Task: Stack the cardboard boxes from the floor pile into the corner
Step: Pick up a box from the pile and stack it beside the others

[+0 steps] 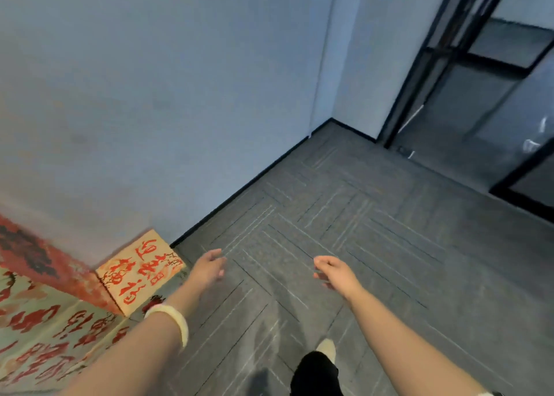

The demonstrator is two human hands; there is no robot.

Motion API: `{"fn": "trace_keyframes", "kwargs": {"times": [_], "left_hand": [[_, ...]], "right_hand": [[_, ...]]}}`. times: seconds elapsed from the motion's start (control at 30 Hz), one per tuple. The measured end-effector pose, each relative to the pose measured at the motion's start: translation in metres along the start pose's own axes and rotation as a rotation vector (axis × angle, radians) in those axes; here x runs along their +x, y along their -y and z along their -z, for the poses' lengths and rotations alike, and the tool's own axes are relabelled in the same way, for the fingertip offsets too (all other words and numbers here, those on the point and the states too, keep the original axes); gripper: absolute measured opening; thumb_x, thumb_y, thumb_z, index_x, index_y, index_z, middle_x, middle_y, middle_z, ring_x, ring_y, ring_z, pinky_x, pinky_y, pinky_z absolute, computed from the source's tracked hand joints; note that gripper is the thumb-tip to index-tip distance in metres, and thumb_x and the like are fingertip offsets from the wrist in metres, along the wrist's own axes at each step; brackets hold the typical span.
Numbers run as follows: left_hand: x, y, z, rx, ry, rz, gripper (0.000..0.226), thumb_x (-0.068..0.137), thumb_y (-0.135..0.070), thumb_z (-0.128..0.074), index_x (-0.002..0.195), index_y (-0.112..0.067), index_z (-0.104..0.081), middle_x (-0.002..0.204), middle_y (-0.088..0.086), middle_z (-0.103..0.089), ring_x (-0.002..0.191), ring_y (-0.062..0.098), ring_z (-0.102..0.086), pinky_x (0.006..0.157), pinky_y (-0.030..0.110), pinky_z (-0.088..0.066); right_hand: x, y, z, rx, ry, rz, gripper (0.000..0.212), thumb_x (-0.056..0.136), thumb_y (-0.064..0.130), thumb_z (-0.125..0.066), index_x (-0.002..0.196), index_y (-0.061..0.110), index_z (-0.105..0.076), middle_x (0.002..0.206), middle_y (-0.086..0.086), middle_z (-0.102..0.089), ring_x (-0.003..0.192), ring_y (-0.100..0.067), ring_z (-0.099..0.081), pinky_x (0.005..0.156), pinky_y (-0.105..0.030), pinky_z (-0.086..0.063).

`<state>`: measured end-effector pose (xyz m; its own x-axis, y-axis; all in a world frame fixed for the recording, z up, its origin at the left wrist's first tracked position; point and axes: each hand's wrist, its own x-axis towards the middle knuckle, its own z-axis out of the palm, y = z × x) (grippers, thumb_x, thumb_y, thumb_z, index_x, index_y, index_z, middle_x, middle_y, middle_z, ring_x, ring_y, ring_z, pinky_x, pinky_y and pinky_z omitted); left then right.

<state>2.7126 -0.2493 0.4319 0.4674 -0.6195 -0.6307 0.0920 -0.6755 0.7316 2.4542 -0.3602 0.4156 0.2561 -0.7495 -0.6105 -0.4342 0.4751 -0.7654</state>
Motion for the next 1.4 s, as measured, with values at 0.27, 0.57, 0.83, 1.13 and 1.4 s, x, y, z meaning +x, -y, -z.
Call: {"fn": "trace_keyframes", "kwargs": {"times": [0.27, 0.57, 0.83, 1.13, 1.4], "left_hand": [[-0.084, -0.065, -0.179, 0.119, 0.344, -0.112, 0.032, 0.095, -0.010, -0.049, 0.126, -0.012, -0.048, 0.101, 0.008, -0.059, 0.068, 0.013, -0.054, 0.052, 0.020, -0.039], [-0.193, -0.075, -0.469, 0.325, 0.602, -0.147, 0.029, 0.096, -0.007, -0.044, 0.124, -0.008, -0.050, 0.081, 0.005, -0.057, 0.068, 0.018, -0.056, 0.055, 0.025, -0.035], [-0.349, -0.084, -0.723, 0.508, 0.983, -0.335, 0.025, 0.096, -0.014, -0.049, 0.120, -0.019, -0.052, 0.115, 0.006, -0.060, 0.087, 0.018, -0.060, 0.067, 0.024, -0.047], [-0.437, -0.080, -0.942, 0.660, 1.210, -0.392, 0.025, 0.094, -0.017, -0.052, 0.119, -0.020, -0.055, 0.118, 0.005, -0.060, 0.093, 0.019, -0.062, 0.069, 0.027, -0.050], [-0.508, -0.107, -1.153, 0.728, 1.386, -0.404, 0.034, 0.095, -0.018, -0.050, 0.129, -0.014, -0.048, 0.114, 0.006, -0.058, 0.094, 0.020, -0.059, 0.075, 0.031, -0.048]], "right_hand": [[-0.102, -0.063, 0.172, 0.400, -0.264, -0.032, 0.005, 0.095, 0.015, -0.053, 0.099, 0.015, -0.055, 0.094, -0.004, -0.057, 0.070, -0.011, -0.057, 0.050, -0.021, -0.049], [-0.241, -0.208, 0.416, 0.675, -0.616, -0.050, 0.005, 0.094, 0.016, -0.053, 0.092, 0.019, -0.057, 0.088, -0.002, -0.060, 0.073, -0.012, -0.059, 0.057, -0.023, -0.045], [-0.369, -0.308, 0.594, 0.780, -0.933, -0.054, 0.009, 0.094, 0.017, -0.051, 0.087, 0.020, -0.056, 0.081, 0.000, -0.058, 0.068, -0.011, -0.057, 0.055, -0.021, -0.041], [-0.440, -0.413, 0.711, 0.970, -1.220, -0.125, 0.008, 0.094, 0.009, -0.051, 0.099, 0.009, -0.057, 0.083, -0.005, -0.056, 0.056, -0.012, -0.050, 0.046, -0.021, -0.032], [-0.451, -0.459, 0.868, 1.100, -1.420, -0.134, 0.006, 0.095, 0.015, -0.051, 0.094, 0.014, -0.056, 0.081, -0.004, -0.059, 0.066, -0.017, -0.054, 0.062, -0.025, -0.044]]}}
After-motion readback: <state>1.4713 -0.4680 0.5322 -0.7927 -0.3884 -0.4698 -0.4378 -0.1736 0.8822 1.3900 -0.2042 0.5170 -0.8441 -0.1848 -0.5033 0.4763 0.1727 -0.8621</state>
